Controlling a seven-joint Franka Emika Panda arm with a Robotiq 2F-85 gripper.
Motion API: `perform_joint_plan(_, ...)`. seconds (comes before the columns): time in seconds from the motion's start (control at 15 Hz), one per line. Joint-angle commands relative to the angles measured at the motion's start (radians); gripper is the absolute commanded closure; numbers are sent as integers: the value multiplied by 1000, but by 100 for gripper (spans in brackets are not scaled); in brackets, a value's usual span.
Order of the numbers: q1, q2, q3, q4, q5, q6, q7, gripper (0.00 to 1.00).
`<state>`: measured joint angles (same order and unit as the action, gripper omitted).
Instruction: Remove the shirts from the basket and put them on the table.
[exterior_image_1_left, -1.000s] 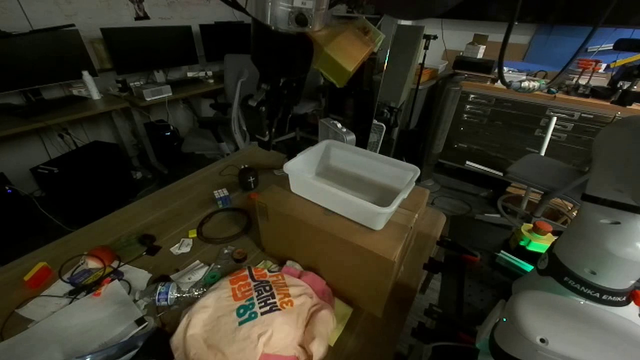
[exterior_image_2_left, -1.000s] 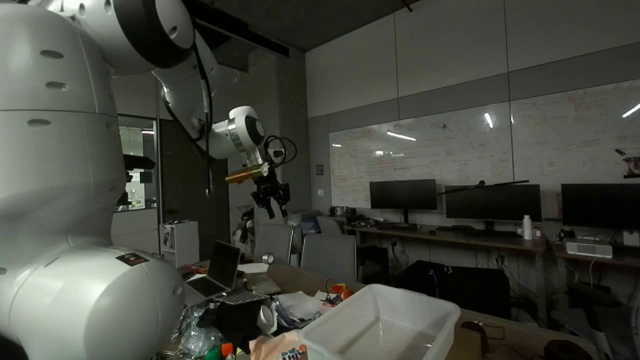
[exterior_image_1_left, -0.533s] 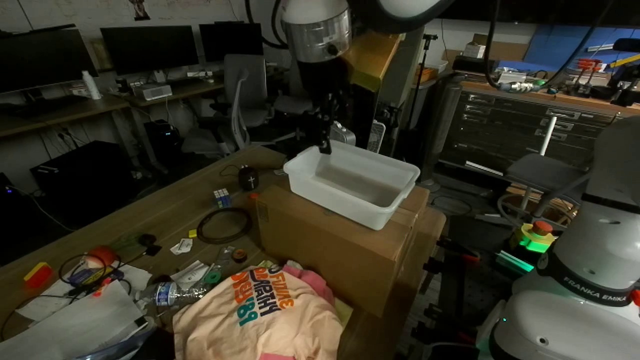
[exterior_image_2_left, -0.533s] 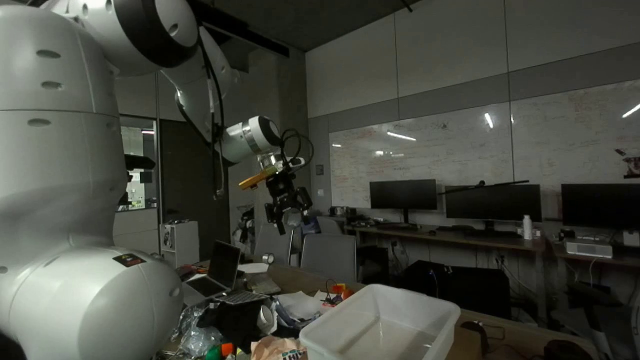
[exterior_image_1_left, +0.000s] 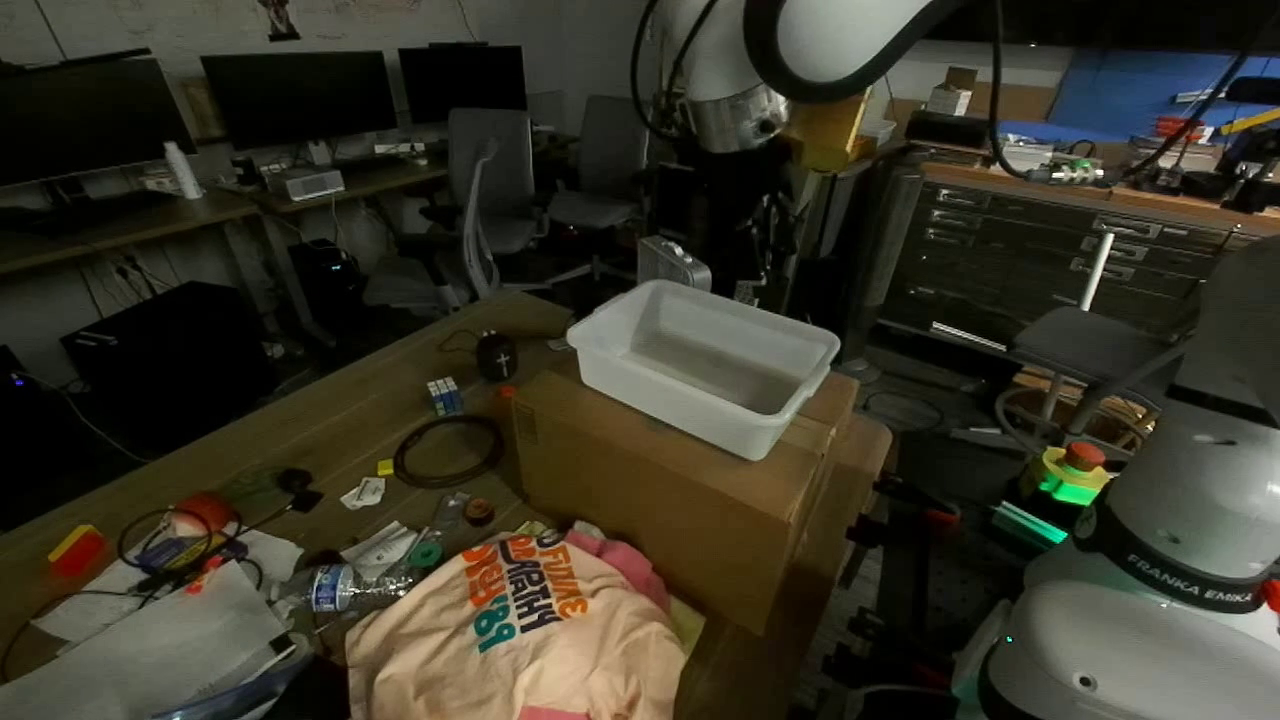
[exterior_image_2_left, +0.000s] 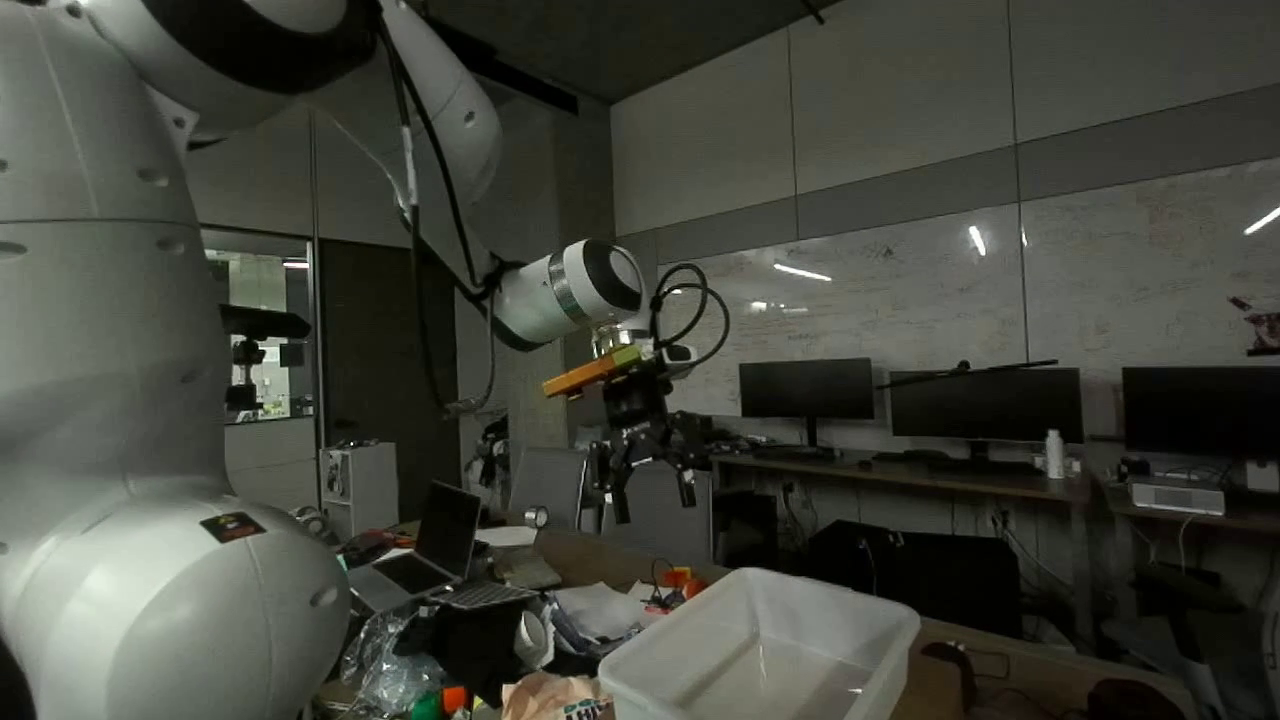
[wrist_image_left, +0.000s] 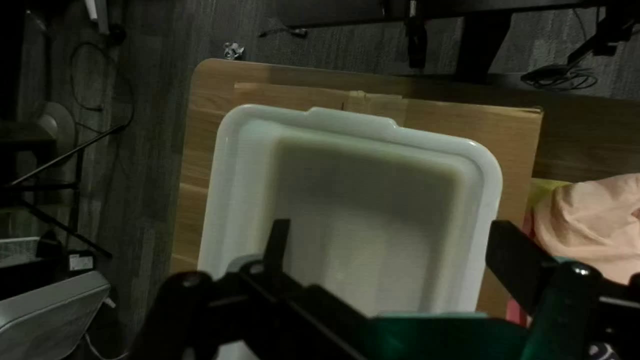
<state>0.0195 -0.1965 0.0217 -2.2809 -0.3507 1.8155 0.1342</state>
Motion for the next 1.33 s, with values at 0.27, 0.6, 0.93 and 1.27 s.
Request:
perform_joint_plan(0.27,-93,-188,-104,-200,39,184,-50,0)
perform_joint_plan(0.6,-159,-240,-137,-285,73,413,27,0)
perform_joint_plan(0.93,-204,-264,-150,-359,99,546,11,0)
perform_joint_plan(1.27,-213,-234,-140,-355,100,522,-22,0)
